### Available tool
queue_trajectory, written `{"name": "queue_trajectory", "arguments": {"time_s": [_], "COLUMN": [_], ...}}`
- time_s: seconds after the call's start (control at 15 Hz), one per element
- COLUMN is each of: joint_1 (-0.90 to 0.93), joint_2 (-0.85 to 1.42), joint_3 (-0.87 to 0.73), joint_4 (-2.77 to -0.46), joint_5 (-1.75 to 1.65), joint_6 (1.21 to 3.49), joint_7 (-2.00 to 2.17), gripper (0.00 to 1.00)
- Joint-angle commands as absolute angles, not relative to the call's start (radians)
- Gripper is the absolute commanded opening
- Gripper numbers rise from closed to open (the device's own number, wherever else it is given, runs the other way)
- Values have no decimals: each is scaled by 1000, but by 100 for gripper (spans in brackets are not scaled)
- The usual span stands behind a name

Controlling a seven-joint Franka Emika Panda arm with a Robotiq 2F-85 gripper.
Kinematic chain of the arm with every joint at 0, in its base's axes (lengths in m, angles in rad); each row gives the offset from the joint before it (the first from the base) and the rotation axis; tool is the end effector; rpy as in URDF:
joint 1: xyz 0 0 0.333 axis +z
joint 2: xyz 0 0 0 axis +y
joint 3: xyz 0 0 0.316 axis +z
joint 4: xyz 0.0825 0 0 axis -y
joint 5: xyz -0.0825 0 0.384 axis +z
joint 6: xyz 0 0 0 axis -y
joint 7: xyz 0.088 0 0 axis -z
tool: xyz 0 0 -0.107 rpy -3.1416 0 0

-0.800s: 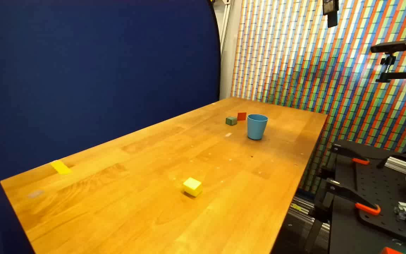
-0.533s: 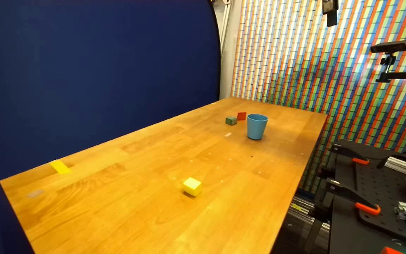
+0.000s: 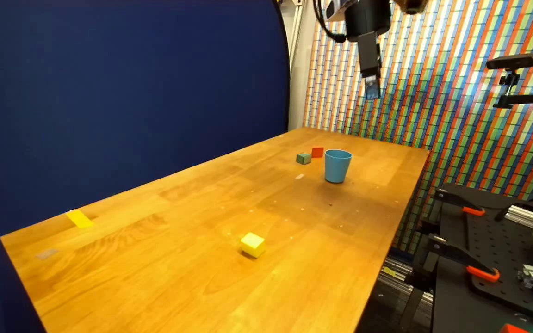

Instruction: Pick up the yellow block and put it in the cup

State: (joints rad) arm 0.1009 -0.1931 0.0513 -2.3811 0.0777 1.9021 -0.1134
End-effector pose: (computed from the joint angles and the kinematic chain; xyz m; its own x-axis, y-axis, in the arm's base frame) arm 0.4297 0.0716 0.3765 0.9340 0.2284 -0.2749 0.2129 -0.9734 -0.0851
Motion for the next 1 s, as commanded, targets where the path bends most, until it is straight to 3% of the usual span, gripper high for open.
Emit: {"name": "queue_trajectory", "arguments": {"time_s": [0.0, 0.33, 0.93], "joint_1": [166, 232, 315], "joint_2": [-8, 250, 508], "joint_3": [134, 222, 237], "joint_4": [-2350, -2265, -2100], "joint_5": [106, 89, 19], "joint_6": [2110, 2325, 2449], "joint_7": [-99, -73, -19], "gripper": [100, 100, 100]}}
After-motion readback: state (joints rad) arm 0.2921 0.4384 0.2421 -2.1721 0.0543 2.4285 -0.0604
